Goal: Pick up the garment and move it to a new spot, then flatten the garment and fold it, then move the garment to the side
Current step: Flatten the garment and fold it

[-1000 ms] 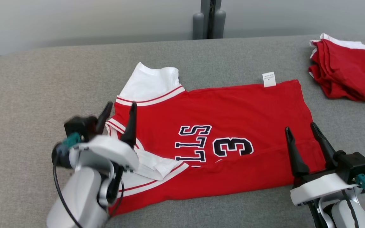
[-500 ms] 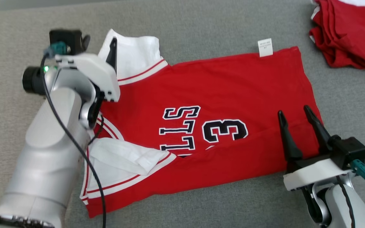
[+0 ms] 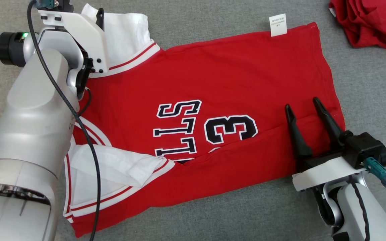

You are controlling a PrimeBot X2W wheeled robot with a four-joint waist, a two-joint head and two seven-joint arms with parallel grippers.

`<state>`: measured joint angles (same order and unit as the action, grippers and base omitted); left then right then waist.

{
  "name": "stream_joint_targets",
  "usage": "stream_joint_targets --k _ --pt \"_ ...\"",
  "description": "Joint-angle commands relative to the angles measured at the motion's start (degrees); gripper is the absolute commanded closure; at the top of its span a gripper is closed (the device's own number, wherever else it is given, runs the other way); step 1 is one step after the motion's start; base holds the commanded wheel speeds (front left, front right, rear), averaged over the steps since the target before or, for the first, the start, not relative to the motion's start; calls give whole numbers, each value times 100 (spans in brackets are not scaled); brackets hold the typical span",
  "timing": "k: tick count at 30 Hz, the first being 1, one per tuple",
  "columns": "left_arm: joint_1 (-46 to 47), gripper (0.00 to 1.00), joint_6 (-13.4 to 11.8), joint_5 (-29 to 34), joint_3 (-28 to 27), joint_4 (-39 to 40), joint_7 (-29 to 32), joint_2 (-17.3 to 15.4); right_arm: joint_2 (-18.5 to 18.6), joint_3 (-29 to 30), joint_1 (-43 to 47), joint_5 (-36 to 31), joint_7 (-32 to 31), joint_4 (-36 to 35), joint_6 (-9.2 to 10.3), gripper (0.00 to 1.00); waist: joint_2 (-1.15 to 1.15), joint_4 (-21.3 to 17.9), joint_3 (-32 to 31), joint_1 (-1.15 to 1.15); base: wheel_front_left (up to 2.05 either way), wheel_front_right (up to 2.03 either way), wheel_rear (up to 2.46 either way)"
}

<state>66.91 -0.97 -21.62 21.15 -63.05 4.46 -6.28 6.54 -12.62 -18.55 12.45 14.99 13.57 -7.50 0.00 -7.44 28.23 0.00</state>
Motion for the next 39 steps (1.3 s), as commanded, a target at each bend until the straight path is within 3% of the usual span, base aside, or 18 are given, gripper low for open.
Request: stream_joint_targets --k 1,6,15,16,17,19,29,39 --pt "172 0 45 25 26 -174 3 -30 -6 8 -61 -56 31 8 1 0 0 -48 52 0 0 0 0" --pt "545 0 5 156 198 -692 241 -103 -24 -106 -56 -70 31 65 1 0 0 -197 128 0 0 0 0" --pt "831 0 -49 167 313 -952 609 -179 -54 -166 5 -86 31 96 1 0 0 -397 240 0 0 0 0" --pt "842 19 -20 164 326 -966 651 -183 -57 -166 -1 -88 31 97 1 0 0 -412 248 0 0 0 0" --pt "859 54 7 159 337 -980 668 -193 -63 -163 -6 -89 31 98 1 0 0 -423 252 0 0 0 0" --pt "906 100 52 154 359 -1000 756 -207 -76 -150 -32 -90 31 95 1 0 0 -439 267 0 0 0 0" --pt "1166 100 447 -345 -16 -928 526 -316 -102 15 -375 -10 31 42 1 0 0 -392 405 0 0 0 0" --pt "1229 100 803 -1178 -572 -801 481 -372 220 -11 -1175 437 31 516 1 0 0 -215 418 0 0 0 0"
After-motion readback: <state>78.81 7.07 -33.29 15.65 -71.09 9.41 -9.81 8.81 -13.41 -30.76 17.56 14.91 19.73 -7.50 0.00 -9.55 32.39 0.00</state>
